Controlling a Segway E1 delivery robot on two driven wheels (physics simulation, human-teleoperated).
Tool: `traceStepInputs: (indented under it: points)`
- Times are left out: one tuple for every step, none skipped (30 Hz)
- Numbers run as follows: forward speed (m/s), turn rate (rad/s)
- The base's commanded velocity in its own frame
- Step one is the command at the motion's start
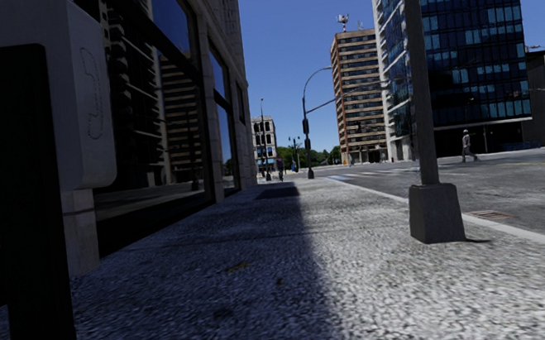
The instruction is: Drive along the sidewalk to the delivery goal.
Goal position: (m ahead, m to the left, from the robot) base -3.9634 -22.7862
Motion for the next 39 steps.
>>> traceStepInputs:
  points:
    - [2.00,0.00]
    - [2.00,0.00]
    - [2.00,0.00]
    - [2.00,0.00]
    - [2.00,0.00]
    - [2.00,0.00]
    - [2.00,0.00]
    - [2.00,0.00]
    - [2.00,0.00]
    - [2.00,0.00]
    - [2.00,0.00]
    - [2.00,0.00]
    - [2.00,0.00]
    - [2.00,0.00]
    - [2.00,0.00]
    - [2.00,0.00]
    - [2.00,0.00]
    - [2.00,0.00]
    - [2.00,0.00]
    - [2.00,0.00]
    - [2.00,0.00]
    - [2.00,0.00]
    - [2.00,0.00]
    - [2.00,0.00]
    - [2.00,0.00]
    - [2.00,0.00]
    - [2.00,0.00]
    - [2.00,0.00]
    - [2.00,0.00]
    - [2.00,0.00]
    - [2.00,0.00]
    - [2.00,0.00]
    - [2.00,0.00]
    - [2.00,0.00]
    - [2.00,0.00]
    - [2.00,0.05]
    - [2.00,0.05]
    - [2.00,0.14]
    - [2.00,0.20]
